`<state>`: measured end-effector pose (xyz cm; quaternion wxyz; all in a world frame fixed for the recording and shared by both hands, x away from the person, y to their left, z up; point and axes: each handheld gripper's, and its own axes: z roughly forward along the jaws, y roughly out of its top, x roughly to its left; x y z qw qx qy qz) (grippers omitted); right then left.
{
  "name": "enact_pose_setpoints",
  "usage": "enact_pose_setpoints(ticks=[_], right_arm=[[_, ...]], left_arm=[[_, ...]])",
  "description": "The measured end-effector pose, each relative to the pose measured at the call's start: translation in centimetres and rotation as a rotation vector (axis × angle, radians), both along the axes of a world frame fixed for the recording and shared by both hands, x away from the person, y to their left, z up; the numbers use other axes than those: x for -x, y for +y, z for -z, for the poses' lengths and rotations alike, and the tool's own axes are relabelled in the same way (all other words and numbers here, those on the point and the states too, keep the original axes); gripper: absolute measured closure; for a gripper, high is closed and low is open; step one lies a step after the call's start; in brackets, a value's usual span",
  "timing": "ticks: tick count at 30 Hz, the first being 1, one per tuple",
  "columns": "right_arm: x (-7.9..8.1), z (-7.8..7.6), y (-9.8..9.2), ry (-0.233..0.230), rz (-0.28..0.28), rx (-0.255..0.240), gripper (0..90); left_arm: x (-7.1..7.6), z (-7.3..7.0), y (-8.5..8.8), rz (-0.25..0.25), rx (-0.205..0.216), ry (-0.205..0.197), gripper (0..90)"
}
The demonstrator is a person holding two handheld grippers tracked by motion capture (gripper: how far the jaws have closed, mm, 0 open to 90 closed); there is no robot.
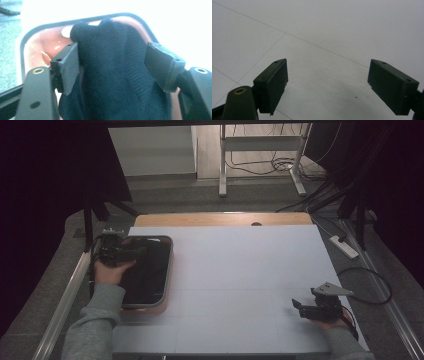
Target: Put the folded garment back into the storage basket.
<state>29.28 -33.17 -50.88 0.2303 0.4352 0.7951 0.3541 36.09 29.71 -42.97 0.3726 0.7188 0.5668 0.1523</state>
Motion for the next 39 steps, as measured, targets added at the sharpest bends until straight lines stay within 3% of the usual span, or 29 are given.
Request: enact_pose_setpoints(ticks=[10,15,28,34,39], right_arm=[[-0.1,0.0,0.1,-0.007,-0.005,-0.003,17.3],[-0.2,0.0,0.1,-0.007,-0.004,-0.014,17.2],[-0.1,-0.1,0.0,-0.012,-0.011,-0.029,17.3],[-0.3,0.0,0.1,-0.011,-0.011,-0.023,17.3],[-0.4,0.0,0.3,-0.011,-0.019,-0.016,17.3]], left_arm=[[2.9,-1.6,-1.4,0.087,0.017,-0.102,25.4],[3.3,-1.7,-2.1,0.131,0.039,-0.107,24.9],[4.9,-1.3,-2.4,0.138,0.105,-0.145,25.3],[6.1,-0.8,-2.6,0.157,0.142,-0.16,25.3],[7.1,-0.3,-3.2,0.181,0.148,-0.17,25.4]])
